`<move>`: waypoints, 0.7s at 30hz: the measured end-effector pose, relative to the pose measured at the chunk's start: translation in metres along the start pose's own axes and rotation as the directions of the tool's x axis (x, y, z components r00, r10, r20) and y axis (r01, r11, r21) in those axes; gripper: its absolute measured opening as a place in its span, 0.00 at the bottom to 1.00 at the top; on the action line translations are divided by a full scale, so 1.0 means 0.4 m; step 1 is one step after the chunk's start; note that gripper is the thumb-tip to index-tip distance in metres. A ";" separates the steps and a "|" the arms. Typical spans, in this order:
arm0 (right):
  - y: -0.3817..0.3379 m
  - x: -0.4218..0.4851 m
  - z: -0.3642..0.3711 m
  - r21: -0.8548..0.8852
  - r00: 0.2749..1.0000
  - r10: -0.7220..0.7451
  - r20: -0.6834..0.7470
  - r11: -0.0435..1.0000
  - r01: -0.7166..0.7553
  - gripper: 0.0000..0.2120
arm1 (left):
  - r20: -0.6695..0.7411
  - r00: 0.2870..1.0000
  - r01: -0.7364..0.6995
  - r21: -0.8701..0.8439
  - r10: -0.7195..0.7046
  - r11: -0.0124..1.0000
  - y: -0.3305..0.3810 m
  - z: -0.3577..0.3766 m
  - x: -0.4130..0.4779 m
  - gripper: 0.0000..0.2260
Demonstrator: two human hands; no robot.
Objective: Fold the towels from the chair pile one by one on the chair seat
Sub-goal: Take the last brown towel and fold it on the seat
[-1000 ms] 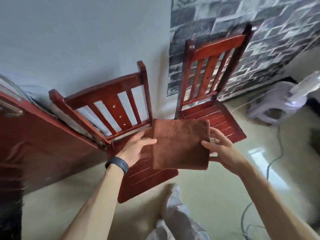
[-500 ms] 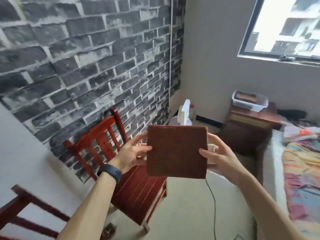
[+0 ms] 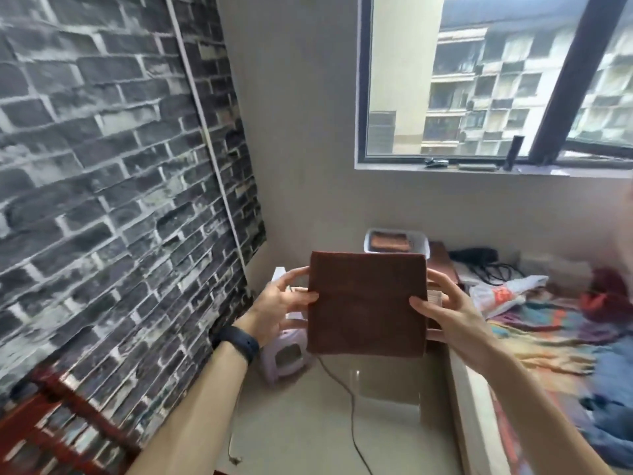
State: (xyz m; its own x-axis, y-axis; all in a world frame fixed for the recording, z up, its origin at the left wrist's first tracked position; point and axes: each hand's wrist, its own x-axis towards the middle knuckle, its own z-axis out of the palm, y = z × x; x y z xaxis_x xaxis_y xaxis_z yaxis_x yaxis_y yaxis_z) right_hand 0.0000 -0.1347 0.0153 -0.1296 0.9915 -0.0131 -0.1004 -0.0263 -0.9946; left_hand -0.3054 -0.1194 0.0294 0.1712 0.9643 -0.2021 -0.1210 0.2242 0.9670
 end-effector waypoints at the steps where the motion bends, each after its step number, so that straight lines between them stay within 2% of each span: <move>1: -0.001 0.037 -0.025 0.004 1.000 0.002 -0.014 1.000 -0.002 0.23 | 0.004 1.000 0.004 0.006 -0.004 1.000 0.005 0.013 0.052 0.23; 12: 0.078 0.566 -0.228 -0.022 0.989 0.085 -0.119 0.996 -0.089 0.25 | 0.092 0.993 0.070 0.051 -0.074 0.996 0.017 0.040 0.712 0.20; 21: 0.188 0.953 -0.374 -0.010 0.928 0.287 -0.236 0.955 -0.298 0.25 | 0.145 0.941 0.299 0.064 -0.305 0.952 -0.058 0.067 1.197 0.18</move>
State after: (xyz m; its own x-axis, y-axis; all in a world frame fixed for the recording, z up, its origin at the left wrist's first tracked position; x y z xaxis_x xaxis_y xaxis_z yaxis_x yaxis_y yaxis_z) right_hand 0.0906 0.2603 -0.0798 0.0842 0.9429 -0.3222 -0.0474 -0.3192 -0.9465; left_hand -0.1945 0.3333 -0.0855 0.3400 0.8186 -0.4630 -0.0017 0.4928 0.8701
